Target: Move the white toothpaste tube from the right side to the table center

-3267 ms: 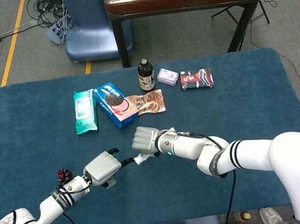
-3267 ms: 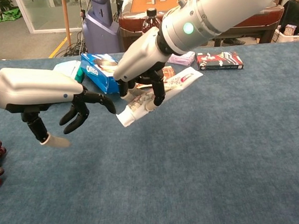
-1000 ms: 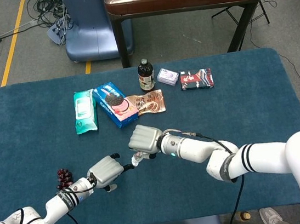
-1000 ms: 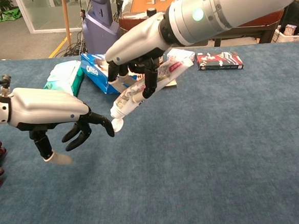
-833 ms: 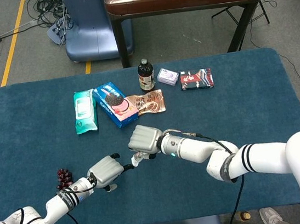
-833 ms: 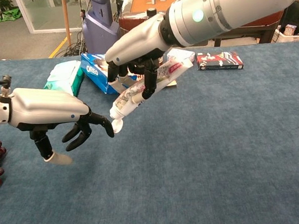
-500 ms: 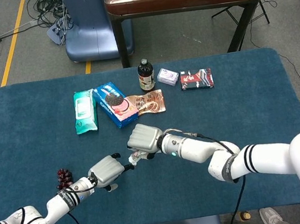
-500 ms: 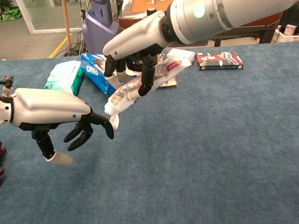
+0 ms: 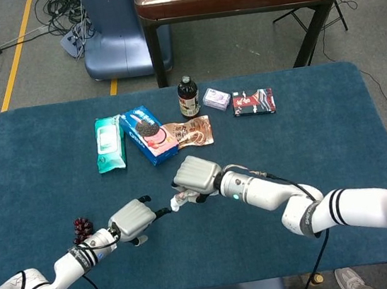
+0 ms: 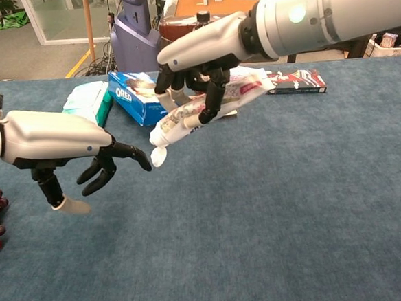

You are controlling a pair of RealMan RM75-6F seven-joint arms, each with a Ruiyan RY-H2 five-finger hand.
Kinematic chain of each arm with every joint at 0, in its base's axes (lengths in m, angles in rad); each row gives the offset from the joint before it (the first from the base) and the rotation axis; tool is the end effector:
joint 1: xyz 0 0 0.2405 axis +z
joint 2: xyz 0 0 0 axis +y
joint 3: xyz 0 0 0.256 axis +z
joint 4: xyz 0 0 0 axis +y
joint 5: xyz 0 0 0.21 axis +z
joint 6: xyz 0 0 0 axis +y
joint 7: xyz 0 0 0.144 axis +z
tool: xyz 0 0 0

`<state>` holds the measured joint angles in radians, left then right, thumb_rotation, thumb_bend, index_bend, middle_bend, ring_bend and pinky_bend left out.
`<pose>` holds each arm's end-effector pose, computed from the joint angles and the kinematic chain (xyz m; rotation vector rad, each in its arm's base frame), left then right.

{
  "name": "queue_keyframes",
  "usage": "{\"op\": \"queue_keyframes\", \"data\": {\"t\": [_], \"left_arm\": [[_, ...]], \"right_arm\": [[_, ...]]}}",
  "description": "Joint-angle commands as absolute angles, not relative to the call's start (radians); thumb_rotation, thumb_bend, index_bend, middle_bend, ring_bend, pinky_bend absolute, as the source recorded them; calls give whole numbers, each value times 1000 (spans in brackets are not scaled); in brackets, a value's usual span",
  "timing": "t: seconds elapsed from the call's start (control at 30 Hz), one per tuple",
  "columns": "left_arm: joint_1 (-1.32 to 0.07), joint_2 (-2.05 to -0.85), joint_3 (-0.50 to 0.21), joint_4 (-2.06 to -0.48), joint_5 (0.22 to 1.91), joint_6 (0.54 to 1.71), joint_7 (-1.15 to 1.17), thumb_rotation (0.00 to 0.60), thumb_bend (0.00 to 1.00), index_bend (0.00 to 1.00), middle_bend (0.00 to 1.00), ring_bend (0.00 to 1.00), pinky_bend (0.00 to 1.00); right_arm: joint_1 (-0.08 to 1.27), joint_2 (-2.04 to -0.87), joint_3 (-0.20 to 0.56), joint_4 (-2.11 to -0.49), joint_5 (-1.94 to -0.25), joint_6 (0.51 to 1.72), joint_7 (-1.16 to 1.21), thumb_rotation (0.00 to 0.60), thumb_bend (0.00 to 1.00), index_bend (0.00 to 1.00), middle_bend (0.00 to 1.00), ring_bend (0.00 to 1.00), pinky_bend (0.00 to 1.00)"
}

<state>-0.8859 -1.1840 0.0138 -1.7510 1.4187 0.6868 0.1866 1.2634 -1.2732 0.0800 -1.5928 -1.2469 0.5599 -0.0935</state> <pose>-0.1340 0.2998 0.0243 -2.4329 -0.7261 -0.6840 -0.0137 -0.3697 0.0093 2.4935 -0.5769 0.7962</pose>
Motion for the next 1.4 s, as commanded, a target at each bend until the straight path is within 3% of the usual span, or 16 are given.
{"op": "queue_keyframes", "data": {"t": [0.03, 0.2, 0.47, 0.73, 1.0, 1.23, 1.3, 1.4], "left_arm": [[-873, -1155, 20, -1768, 1411, 702, 198, 600, 246, 128, 622, 571, 129], [-857, -1111, 24, -1791, 1396, 721, 218, 600, 246, 128, 622, 570, 129], [-830, -1069, 23, -1808, 1360, 754, 253, 600, 246, 128, 622, 570, 129], [-802, -1042, 21, -1817, 1333, 786, 269, 600, 246, 128, 622, 570, 129], [-781, -1016, 13, -1826, 1324, 810, 269, 600, 246, 128, 623, 570, 129], [-767, -1000, 11, -1839, 1324, 819, 272, 600, 246, 129, 623, 571, 129], [-765, -999, 10, -1842, 1324, 821, 273, 600, 246, 129, 624, 571, 129], [-762, -996, 7, -1846, 1325, 821, 276, 600, 246, 128, 624, 572, 129]], "right_arm": [[1210, -1274, 70, -1588, -1276, 614, -56, 600, 999, 1000, 898, 791, 518], [1141, -1318, 52, -1534, -1333, 691, -10, 600, 948, 1000, 865, 770, 521], [1062, -1448, 32, -1382, -1434, 813, 21, 600, 655, 988, 798, 693, 505], [1036, -1562, 36, -1250, -1474, 857, -8, 600, 567, 933, 735, 643, 462], [1022, -1641, 61, -1182, -1474, 874, -22, 600, 490, 788, 637, 578, 424], [1003, -1679, 65, -1150, -1463, 867, -26, 600, 413, 595, 532, 478, 363], [999, -1684, 61, -1145, -1463, 860, -24, 600, 397, 524, 487, 441, 343], [992, -1679, 62, -1154, -1456, 849, -19, 600, 347, 279, 354, 356, 304]]}}
